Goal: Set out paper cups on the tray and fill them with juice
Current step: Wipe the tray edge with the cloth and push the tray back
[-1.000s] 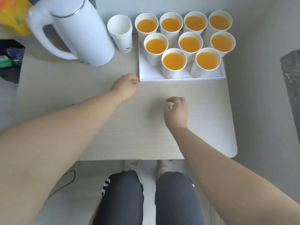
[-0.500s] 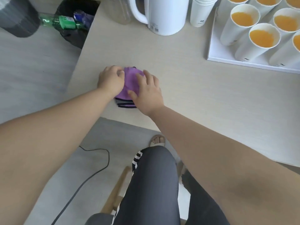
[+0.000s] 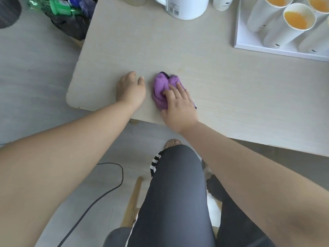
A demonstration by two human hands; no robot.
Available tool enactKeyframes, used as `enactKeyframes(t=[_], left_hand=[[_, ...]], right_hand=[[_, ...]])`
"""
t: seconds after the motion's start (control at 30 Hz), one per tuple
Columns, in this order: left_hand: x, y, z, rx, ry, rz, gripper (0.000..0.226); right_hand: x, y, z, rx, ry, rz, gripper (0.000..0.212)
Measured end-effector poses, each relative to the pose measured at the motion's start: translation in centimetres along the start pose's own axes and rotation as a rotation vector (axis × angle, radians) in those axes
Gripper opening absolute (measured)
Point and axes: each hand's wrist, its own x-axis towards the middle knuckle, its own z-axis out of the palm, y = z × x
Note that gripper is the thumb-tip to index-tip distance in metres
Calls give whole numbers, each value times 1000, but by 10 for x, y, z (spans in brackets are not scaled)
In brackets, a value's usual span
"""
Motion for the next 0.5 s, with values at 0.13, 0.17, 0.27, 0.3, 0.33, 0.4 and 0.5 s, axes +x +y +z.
enactKeyframes(t=[0.13, 0.17, 0.27, 0.3, 0.33, 0.4, 0.5], left_hand=[[-4, 0, 10, 48, 19, 11, 47], [-2, 2, 11, 48, 29, -7, 46], [8, 9, 17, 93, 24, -49, 46], [11, 12, 19, 109, 11, -66, 48], [11, 15, 21, 120, -3, -93, 49], [11, 21, 24, 124, -26, -154, 51], [11, 23, 28, 116, -33, -170, 50]], right_hand=[[11, -14, 14, -173, -90, -32, 64], [17, -16, 14, -230, -114, -77, 61], [28, 21, 1, -287, -133, -100, 55], [31, 44, -8, -281, -108, -25, 54], [33, 67, -19, -269, -71, 88, 55], [45, 100, -36, -218, -3, 325, 56], [83, 84, -38, -183, 21, 467, 60]])
